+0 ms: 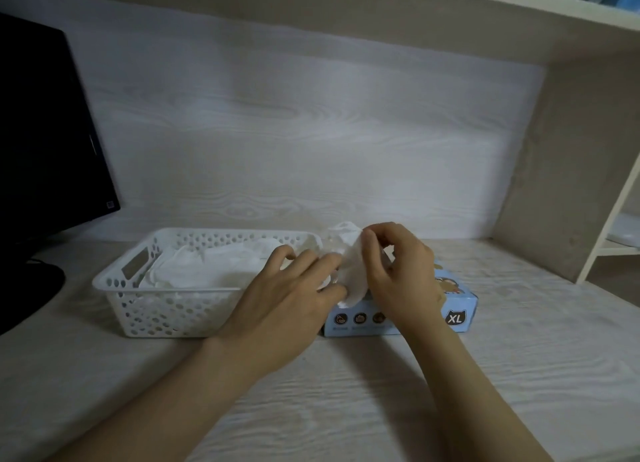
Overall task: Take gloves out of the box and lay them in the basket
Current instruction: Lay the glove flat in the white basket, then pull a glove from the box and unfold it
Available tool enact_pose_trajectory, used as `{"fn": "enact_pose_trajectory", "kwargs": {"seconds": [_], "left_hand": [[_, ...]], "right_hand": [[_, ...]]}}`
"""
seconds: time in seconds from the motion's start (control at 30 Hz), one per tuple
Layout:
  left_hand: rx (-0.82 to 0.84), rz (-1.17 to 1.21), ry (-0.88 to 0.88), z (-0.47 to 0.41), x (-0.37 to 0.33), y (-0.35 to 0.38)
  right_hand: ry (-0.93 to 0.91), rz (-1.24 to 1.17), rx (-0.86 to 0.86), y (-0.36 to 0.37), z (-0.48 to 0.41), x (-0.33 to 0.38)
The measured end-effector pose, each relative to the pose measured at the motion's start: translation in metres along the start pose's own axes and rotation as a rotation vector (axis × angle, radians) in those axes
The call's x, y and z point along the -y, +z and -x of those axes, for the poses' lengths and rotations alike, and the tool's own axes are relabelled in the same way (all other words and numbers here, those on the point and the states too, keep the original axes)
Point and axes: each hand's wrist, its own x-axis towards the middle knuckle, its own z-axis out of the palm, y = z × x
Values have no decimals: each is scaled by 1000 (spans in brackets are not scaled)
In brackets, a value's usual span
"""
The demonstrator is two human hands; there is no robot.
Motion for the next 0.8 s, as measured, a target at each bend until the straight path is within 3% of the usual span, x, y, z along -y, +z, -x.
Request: {"fn": "enact_pose_trajectory", "kwargs": {"seconds": [0.27, 0.53, 0.67, 0.8], "left_hand": [[19, -49, 8, -2, -8, 6], [66, -55, -33, -9, -15, 3], [29, -67, -36, -13, -18, 5], [-60, 89, -142, -12, -19, -5]], "right_hand": [[88, -95, -420, -6, -5, 10], [38, -95, -647, -15, -7, 24], [-86, -62, -615, -15, -5, 29], [-220, 13, -369, -9, -3, 22]]}}
